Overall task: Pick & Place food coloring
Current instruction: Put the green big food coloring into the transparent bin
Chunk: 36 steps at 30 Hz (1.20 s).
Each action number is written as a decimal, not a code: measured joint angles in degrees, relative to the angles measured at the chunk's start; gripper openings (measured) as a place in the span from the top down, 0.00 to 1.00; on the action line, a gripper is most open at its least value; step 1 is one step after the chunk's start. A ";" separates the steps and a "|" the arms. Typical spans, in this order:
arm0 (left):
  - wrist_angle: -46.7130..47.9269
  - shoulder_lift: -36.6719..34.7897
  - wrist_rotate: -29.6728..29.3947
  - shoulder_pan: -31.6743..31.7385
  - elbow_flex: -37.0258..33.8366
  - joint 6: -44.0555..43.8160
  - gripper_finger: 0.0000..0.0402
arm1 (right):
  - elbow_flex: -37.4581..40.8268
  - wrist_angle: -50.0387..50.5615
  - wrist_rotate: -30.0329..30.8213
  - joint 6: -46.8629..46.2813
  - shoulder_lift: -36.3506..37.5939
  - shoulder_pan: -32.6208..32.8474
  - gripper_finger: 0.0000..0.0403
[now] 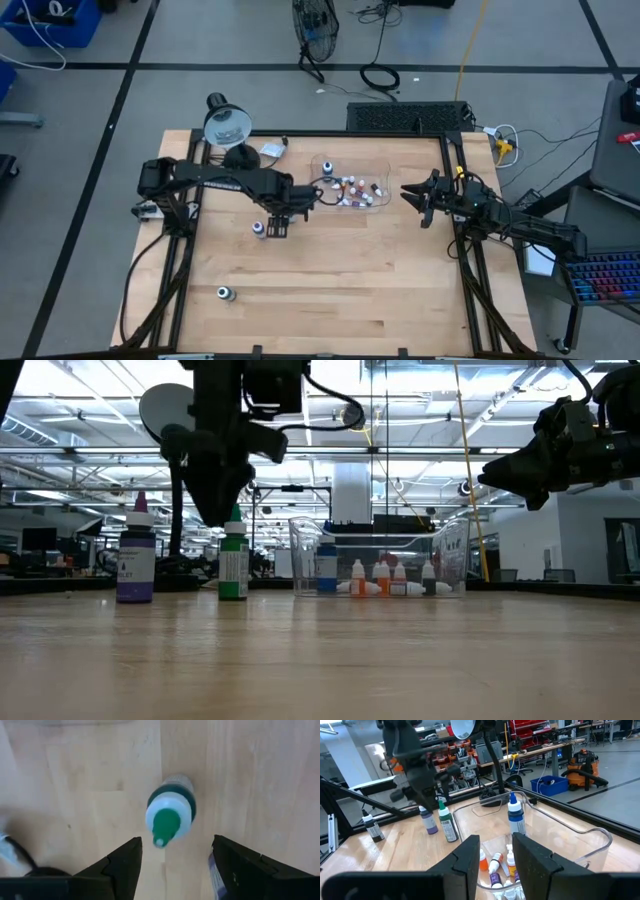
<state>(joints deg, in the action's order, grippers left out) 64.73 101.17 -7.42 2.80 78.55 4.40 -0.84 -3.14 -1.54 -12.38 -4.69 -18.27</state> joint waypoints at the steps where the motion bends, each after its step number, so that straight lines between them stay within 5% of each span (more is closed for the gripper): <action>1: -1.03 -0.01 0.01 0.00 -0.91 -0.09 0.40 | 0.00 -0.02 0.00 0.02 0.00 0.00 0.74; 16: -11.81 -0.01 0.09 0.12 -5.41 2.82 0.40 | 0.02 -0.02 0.00 0.02 0.00 -0.01 0.74; 36: -12.79 -0.01 1.68 2.06 -5.45 -1.31 0.40 | 0.00 -0.02 0.00 0.00 0.00 -0.01 0.74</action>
<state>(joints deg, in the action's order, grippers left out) 51.94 101.16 -5.74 4.86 73.10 3.09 -0.84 -3.16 -1.54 -12.38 -4.69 -18.28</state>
